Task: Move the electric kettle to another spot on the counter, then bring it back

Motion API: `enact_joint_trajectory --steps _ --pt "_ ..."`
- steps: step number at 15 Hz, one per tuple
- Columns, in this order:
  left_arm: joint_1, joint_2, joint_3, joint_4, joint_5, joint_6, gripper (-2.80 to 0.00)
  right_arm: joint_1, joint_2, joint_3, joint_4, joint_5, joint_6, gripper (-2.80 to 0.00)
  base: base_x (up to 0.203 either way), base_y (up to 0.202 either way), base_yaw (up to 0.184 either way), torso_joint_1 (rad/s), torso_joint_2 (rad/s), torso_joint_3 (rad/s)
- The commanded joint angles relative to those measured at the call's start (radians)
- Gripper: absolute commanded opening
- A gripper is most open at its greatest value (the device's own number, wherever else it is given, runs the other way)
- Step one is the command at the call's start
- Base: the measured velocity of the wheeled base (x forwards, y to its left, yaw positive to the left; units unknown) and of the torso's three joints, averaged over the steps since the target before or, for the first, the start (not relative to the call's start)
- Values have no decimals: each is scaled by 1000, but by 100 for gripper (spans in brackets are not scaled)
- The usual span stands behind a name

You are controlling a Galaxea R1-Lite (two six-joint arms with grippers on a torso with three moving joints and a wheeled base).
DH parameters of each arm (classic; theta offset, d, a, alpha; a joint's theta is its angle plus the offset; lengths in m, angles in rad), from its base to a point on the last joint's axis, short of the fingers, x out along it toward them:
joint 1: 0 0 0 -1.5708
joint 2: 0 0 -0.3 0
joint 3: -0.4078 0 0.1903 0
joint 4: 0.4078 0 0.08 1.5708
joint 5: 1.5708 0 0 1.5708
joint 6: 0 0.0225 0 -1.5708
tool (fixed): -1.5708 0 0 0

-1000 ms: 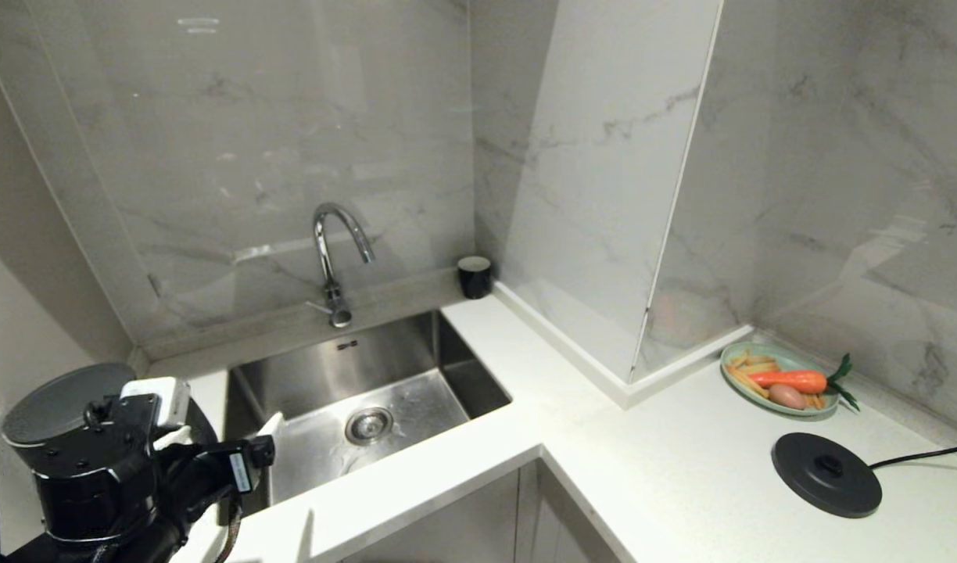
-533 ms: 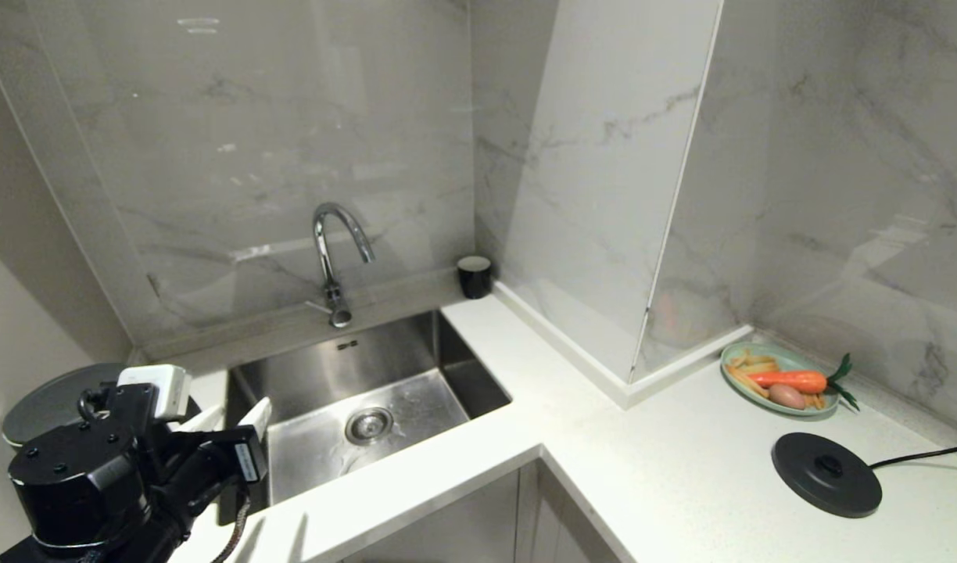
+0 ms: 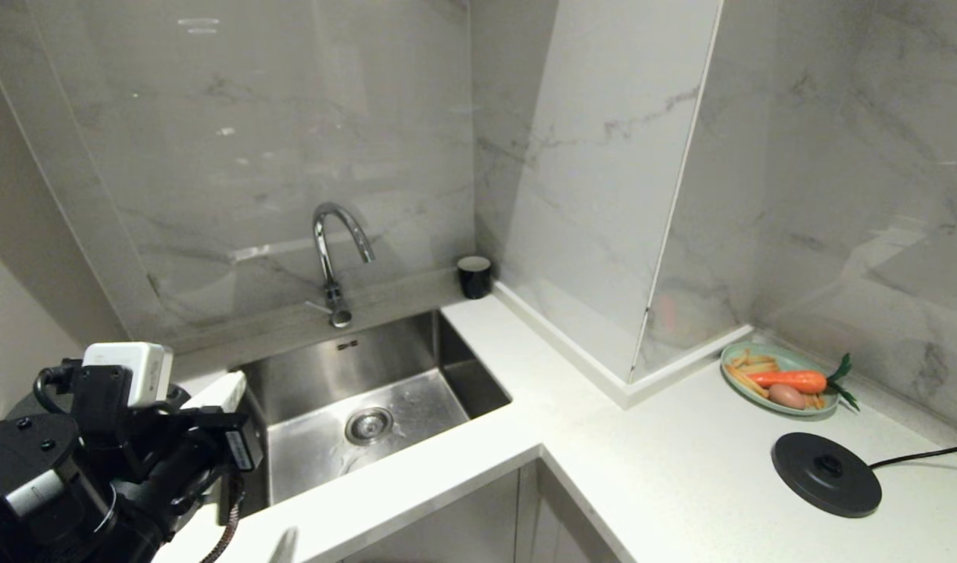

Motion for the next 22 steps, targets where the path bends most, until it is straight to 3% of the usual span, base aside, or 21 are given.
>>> enact_joint_trajectory --steps 1,4,7,11,18,20,22 --pt "-12 -146 -74 235 92 20 -280 0 0 0 0 1 0 -280 0 0 0 0 0 0" --pt "-9 -333 -218 608 252 38 -280 0 0 0 0 1 1 -280 0 0 0 0 0 0" --pt "42 -532 -315 944 316 38 -280 0 0 0 0 1 0 -280 0 0 0 0 0 0" --pt "170 -737 -320 1019 327 39 -280 0 0 0 0 1 0 -280 0 0 0 0 0 0" --pt "318 -994 -171 1036 311 87 -280 0 0 0 0 1 0 -280 0 0 0 0 0 0" --pt "415 -1068 -160 1052 279 115 -280 0 0 0 0 1 0 -280 0 0 0 0 0 0" --pt "446 -1174 -130 1056 203 159 -280 0 0 0 0 1 0 -280 0 0 0 0 0 0"
